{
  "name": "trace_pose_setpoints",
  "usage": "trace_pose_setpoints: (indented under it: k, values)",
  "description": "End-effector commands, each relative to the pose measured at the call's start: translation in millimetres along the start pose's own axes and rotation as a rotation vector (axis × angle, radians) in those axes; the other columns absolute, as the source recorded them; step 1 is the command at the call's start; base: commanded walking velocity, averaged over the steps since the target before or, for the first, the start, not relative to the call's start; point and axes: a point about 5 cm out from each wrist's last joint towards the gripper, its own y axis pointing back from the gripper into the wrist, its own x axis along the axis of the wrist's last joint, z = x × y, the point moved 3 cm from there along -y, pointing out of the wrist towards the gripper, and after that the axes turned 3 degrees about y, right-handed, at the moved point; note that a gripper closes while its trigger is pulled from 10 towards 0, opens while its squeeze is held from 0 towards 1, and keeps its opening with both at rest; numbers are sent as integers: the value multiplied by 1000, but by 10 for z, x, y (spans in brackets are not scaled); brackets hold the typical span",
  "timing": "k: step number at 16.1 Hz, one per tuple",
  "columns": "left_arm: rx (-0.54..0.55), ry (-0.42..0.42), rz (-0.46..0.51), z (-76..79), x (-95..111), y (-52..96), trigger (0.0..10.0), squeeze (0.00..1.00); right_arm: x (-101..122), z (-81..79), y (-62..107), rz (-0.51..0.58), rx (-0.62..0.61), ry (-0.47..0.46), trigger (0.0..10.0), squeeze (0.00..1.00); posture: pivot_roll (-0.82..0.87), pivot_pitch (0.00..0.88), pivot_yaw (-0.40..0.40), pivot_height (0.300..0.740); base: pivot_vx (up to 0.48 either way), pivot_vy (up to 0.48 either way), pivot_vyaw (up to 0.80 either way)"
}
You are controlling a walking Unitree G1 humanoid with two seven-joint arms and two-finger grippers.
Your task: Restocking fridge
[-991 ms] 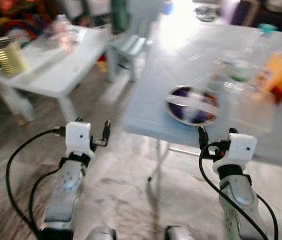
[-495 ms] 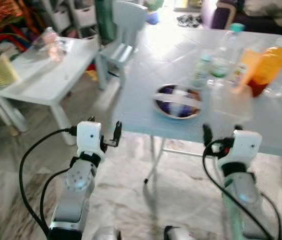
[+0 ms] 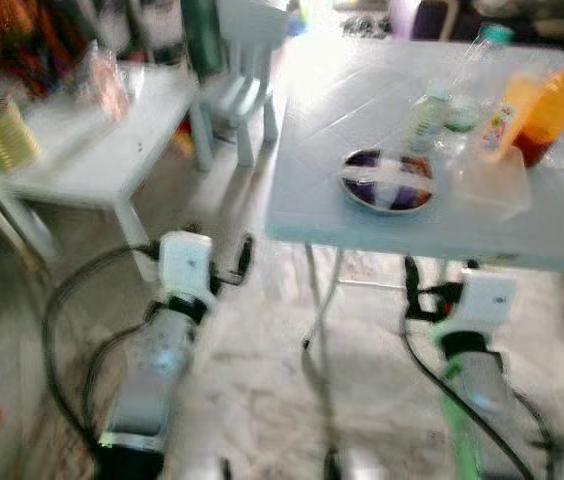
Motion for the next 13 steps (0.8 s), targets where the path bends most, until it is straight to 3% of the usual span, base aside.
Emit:
trace_pose_setpoints:
  k: [1, 3, 4, 9, 13]
  values:
    - [10, -8, -1, -25, 26, -16, 10000, 0, 18, 71, -30, -5, -32, 33, 10000, 0, 85, 97, 6, 740, 0, 0, 0]
    - [-6, -24, -1, -10, 20, 6, 10000, 0, 5, 72, -50, -13, -44, 87, 10000, 0, 84, 101, 4, 740, 0, 0, 0]
    - [-33, -1, -8, 24, -1, 27, 10000, 0, -29, 64, -43, -33, -64, 15, 10000, 0, 85, 105, 1, 740, 0, 0, 0]
    - [-79, 46, 15, 131, 44, -19, 10000, 0, 56, -45, -89, 1, -4, -42, 10000, 0, 78, 96, 4, 740, 0, 0, 0]
    - [-84, 42, 20, 114, 58, -28, 10000, 0, 79, -40, -107, 14, -2, -48, 10000, 0, 77, 94, 3, 740, 291, 0, -800]
